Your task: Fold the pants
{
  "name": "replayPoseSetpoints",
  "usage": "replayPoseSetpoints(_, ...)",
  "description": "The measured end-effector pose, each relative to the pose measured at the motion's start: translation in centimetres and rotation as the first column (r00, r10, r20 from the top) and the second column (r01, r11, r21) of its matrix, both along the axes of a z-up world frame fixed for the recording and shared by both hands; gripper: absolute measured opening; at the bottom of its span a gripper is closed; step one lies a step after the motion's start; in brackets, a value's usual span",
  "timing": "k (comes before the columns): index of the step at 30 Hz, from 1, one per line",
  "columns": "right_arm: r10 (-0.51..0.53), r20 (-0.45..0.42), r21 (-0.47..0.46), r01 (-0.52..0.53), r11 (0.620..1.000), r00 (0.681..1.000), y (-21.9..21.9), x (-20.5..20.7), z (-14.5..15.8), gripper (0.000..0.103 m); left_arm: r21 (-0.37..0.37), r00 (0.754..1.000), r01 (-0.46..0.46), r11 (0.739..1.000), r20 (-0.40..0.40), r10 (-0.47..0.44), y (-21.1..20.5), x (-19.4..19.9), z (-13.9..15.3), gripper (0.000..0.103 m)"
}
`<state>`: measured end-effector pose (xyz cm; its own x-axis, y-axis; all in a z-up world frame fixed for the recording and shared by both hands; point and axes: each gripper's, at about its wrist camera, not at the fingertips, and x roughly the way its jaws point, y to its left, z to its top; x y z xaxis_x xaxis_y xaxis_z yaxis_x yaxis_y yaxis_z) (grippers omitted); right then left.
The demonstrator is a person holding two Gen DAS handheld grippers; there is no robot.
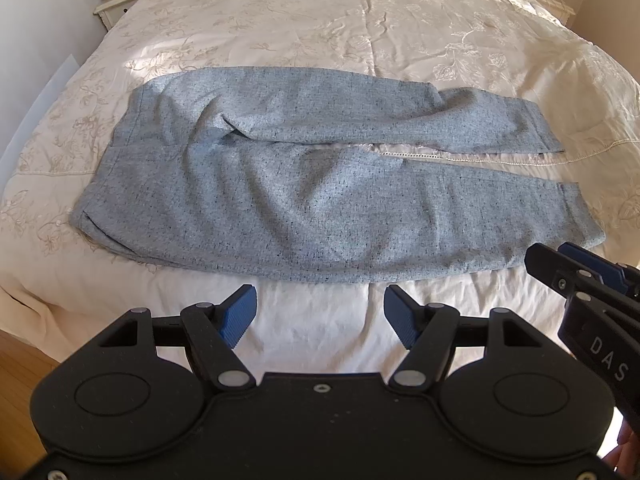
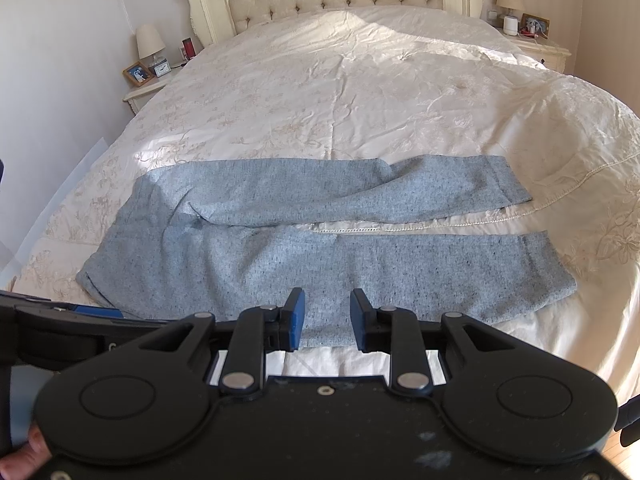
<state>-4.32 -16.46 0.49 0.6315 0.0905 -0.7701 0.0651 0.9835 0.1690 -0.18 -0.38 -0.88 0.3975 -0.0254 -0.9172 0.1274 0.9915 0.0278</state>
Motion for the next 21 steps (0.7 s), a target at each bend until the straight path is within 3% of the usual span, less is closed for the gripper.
replayPoseSetpoints(21,-0.004,-0.039,-0.014,0.004,1.000,0.999,-0.01,0.58,-0.35,0.028,0.002,1.000,0.007,1.000,-0.015,-0.007,-0.10,0.44,-0.33,0.070)
